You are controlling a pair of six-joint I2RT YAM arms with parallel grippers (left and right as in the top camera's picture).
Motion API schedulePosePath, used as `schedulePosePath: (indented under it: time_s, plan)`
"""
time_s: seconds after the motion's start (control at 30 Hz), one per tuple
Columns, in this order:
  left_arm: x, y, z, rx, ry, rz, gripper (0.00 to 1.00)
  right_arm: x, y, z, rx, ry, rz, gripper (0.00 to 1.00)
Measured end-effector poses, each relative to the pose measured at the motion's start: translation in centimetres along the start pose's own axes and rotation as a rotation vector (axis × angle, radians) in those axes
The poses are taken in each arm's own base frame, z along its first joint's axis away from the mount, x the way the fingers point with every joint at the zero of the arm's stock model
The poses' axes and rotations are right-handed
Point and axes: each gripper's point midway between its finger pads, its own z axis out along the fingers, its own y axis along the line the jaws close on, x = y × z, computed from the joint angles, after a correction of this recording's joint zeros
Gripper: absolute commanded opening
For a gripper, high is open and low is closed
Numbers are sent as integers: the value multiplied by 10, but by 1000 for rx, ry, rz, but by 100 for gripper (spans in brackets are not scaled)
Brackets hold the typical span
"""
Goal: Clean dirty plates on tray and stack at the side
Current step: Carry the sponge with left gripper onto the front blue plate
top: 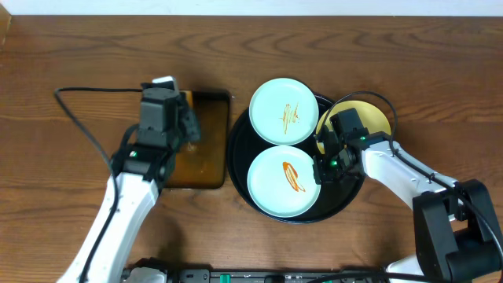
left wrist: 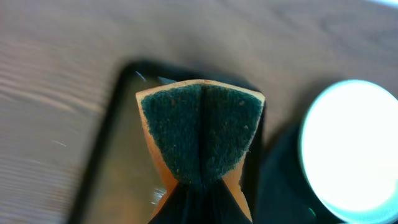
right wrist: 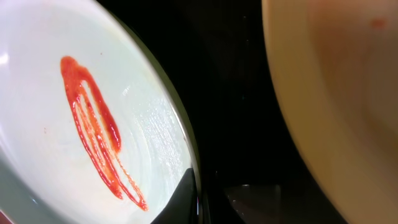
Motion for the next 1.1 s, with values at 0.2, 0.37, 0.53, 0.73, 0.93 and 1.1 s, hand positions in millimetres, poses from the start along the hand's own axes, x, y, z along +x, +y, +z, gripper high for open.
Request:
schedulePosePath:
  time_s: [0.2, 0.37, 0.53, 0.73, 0.93, 1.1]
  plan:
    - [35, -22, 28, 120, 179, -89, 8, -5, 12, 2, -71, -12, -8, 1]
    - [38, -40, 25, 224, 214, -123, 7, -5, 18, 2, -107, -9, -7, 1]
    - [46, -64, 16, 358, 278, -149, 7, -3, 25, 1, -149, 1, -8, 1]
    - [59, -91, 7, 443, 338, -150, 8, -3, 28, 0, -167, 5, -9, 1]
    - [82, -127, -5, 503, 394, -109, 8, -2, 29, 0, -170, 5, -9, 1]
    - [111, -152, -4, 503, 472, -105, 8, -2, 29, 0, -170, 6, -8, 1]
